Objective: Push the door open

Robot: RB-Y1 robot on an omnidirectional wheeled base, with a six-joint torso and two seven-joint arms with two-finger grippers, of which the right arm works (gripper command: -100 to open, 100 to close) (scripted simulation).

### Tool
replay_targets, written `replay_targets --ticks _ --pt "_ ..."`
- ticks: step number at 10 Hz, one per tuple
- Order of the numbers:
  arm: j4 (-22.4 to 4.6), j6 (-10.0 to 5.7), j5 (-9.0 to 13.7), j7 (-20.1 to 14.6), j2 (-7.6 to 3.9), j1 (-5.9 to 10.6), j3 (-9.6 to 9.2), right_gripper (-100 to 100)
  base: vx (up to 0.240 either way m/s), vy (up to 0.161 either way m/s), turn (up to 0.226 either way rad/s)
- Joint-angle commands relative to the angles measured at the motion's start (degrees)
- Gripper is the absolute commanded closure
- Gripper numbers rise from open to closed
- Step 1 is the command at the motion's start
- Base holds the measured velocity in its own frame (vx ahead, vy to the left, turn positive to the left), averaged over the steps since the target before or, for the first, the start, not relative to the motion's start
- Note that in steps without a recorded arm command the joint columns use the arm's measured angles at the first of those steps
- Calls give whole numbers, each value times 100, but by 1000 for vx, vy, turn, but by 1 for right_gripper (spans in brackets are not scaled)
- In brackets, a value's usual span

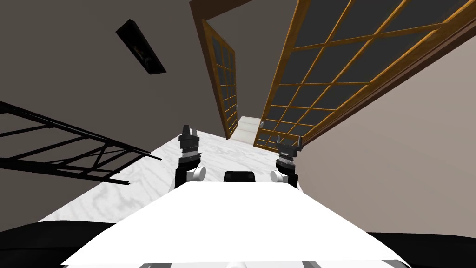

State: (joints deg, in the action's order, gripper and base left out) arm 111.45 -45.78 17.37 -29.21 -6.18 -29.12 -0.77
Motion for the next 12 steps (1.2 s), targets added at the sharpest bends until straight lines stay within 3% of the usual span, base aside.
replay_targets --ticks 1,12 --pt "-179 -132 120 -120 27 -44 -46 -100 111 -57 148" --pt "-1544 -780 1315 -1180 52 -219 -26 -100 113 -51 207"
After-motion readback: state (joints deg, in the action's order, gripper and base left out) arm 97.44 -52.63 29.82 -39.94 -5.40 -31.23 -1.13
